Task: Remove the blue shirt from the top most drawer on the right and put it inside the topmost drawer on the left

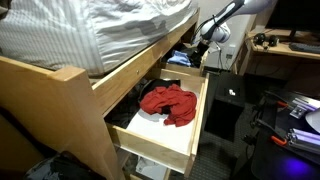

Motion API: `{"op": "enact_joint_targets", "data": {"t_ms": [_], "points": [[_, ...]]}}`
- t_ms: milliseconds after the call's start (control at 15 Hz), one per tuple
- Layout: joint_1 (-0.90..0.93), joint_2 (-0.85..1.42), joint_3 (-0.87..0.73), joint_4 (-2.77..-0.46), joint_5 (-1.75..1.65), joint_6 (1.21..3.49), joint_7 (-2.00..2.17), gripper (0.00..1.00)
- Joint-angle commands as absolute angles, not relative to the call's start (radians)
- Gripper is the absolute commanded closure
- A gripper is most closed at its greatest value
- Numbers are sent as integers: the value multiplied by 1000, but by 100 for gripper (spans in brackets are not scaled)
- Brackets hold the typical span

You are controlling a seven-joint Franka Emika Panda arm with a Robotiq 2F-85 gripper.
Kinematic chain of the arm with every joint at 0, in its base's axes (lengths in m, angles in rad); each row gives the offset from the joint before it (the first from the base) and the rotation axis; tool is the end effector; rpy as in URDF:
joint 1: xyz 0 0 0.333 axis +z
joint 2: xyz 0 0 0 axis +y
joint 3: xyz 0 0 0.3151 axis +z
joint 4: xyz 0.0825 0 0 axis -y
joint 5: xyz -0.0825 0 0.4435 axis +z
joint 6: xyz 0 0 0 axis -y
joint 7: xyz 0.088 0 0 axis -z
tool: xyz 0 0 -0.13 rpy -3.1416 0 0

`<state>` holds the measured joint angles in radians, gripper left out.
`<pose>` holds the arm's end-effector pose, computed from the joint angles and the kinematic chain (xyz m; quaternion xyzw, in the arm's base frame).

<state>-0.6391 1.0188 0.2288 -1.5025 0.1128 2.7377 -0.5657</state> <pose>0.6839 -0.3227 0.0211 -0.9857 0.0361 -0.1568 0.0504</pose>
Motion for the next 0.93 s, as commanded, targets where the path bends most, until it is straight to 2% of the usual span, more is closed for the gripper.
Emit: {"op": "enact_joint_targets", "data": {"t_ms": [0, 800, 867], "points": [[-638, 1030, 228, -1488, 121, 2738, -562, 0], [-654, 1162, 301, -1342, 137, 2823, -552, 0], [-652, 1174, 301, -1326, 133, 2813, -552, 25]]}}
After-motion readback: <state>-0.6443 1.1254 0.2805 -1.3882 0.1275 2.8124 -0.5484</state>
